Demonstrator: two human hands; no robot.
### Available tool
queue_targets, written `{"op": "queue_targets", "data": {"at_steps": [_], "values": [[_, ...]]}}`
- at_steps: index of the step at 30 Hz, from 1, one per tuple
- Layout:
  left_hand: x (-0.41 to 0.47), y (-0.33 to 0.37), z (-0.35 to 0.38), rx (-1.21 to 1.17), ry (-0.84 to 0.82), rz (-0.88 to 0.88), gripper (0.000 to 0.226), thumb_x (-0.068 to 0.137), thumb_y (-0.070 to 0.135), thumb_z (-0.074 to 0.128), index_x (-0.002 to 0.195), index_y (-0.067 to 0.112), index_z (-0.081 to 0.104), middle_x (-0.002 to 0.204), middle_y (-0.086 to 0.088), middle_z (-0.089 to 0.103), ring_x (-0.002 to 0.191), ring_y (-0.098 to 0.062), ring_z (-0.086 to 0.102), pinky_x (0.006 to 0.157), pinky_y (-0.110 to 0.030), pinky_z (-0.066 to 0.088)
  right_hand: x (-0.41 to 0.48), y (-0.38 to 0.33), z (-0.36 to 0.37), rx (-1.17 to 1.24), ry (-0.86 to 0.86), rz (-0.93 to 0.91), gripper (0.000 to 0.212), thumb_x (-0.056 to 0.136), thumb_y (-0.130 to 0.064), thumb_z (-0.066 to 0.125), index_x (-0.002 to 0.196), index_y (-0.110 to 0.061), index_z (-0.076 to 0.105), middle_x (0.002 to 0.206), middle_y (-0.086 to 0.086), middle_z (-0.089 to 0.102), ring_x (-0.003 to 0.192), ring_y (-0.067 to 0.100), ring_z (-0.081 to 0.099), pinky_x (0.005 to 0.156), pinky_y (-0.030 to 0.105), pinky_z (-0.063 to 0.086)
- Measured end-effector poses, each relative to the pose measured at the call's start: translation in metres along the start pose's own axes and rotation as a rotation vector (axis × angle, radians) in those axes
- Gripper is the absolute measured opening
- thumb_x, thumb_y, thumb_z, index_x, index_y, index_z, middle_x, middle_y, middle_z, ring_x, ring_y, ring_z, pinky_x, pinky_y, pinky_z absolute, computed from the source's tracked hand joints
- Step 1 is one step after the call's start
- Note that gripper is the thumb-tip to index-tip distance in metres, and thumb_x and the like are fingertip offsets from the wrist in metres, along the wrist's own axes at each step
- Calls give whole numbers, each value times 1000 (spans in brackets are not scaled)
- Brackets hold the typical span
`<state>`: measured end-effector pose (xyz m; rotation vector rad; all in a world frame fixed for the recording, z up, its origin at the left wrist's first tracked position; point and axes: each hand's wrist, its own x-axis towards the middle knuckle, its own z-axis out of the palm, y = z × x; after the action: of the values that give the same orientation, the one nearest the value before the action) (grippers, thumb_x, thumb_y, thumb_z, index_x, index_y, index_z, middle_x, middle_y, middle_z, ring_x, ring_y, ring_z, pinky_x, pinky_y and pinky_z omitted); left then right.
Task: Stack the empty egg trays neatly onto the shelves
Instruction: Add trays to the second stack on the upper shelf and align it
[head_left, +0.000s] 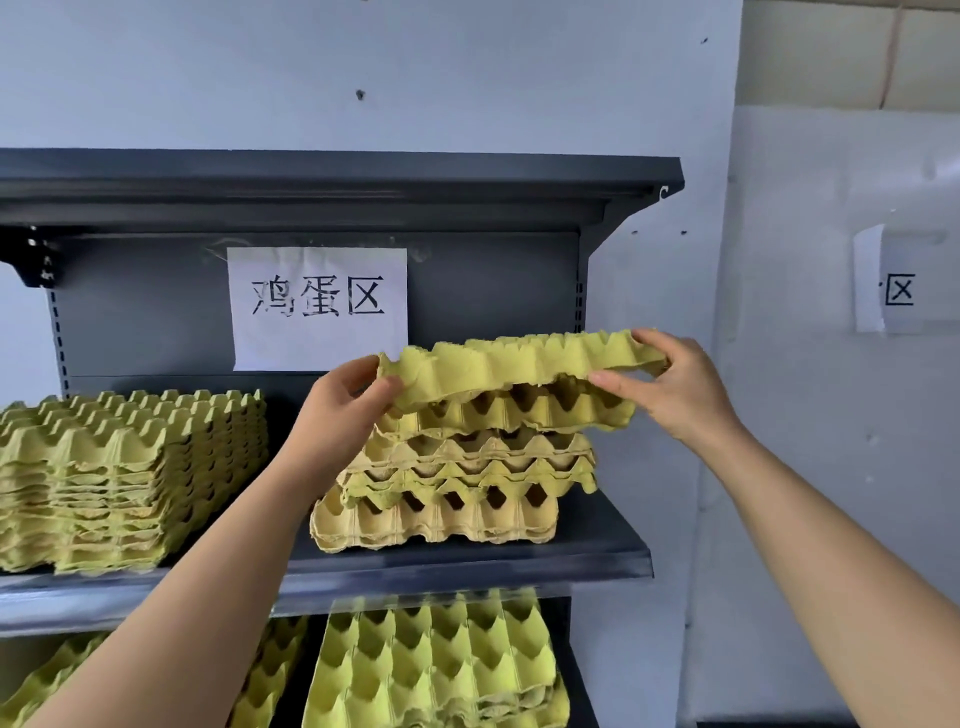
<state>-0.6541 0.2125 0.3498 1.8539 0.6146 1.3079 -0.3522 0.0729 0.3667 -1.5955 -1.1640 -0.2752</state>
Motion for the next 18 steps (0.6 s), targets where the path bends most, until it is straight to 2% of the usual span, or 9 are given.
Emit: {"op": "queue_targets", "data": {"at_steps": [2, 4, 6, 9, 11, 13, 15, 18], "values": [[7, -10, 1, 12, 8, -8, 19, 83, 47, 57, 94, 42, 71, 102, -8, 72, 97, -27, 67, 98, -55, 48, -2, 2, 2, -28, 31, -36, 82, 63, -56, 79, 133, -22, 54, 123, 2, 49, 113, 16, 51, 97, 31, 43], [17, -24, 2, 91, 51, -5, 24, 93, 40, 53, 109, 34, 69, 99, -17, 70, 83, -24, 60, 90, -54, 51, -4, 6, 9, -83, 26, -63, 77, 67, -53, 78, 133, -19, 55, 120, 5, 51, 110, 18, 52, 93, 28, 41], [25, -31, 6, 149, 87, -15, 34, 100, 30, 49, 131, 22, 60, 89, -13, 65, 79, -20, 53, 76, -44, 51, -3, 11, 17, -112, 19, -91, 75, 68, -51, 78, 131, -17, 56, 118, 7, 52, 108, 19, 53, 91, 26, 40], [32, -31, 10, 194, 144, -6, 36, 102, 25, 48, 136, 17, 55, 95, 0, 63, 85, -20, 56, 79, -35, 47, -1, 14, 17, -112, 12, -100, 71, 70, -49, 78, 130, -20, 55, 114, 5, 50, 92, 13, 56, 82, 24, 38], [34, -27, 12, 218, 162, 19, 31, 102, 24, 49, 130, 18, 59, 100, -7, 68, 89, -19, 60, 85, -40, 51, 2, 15, 14, -101, 21, -109, 73, 70, -48, 79, 132, -23, 52, 112, 2, 49, 84, 9, 52, 80, 24, 38], [32, -27, 13, 191, 175, 42, 24, 101, 23, 50, 121, 21, 64, 105, -18, 68, 87, -19, 59, 88, -47, 52, 4, 16, 10, -67, 46, -115, 76, 69, -47, 81, 134, -23, 50, 113, 0, 50, 93, 13, 52, 85, 26, 41], [31, -28, 13, 173, 192, 52, 22, 101, 22, 50, 118, 21, 64, 106, -15, 69, 87, -20, 60, 87, -48, 52, 8, 16, 9, -54, 60, -117, 76, 67, -46, 83, 131, -21, 52, 114, 0, 53, 100, 16, 53, 88, 29, 44], [32, -31, 18, 260, 177, 22, 26, 103, 23, 46, 123, 17, 61, 91, -12, 67, 70, -22, 56, 67, -39, 51, 11, 25, 14, -78, 13, -76, 74, 63, -45, 85, 125, -18, 53, 118, 3, 56, 106, 20, 55, 92, 35, 47]]}}
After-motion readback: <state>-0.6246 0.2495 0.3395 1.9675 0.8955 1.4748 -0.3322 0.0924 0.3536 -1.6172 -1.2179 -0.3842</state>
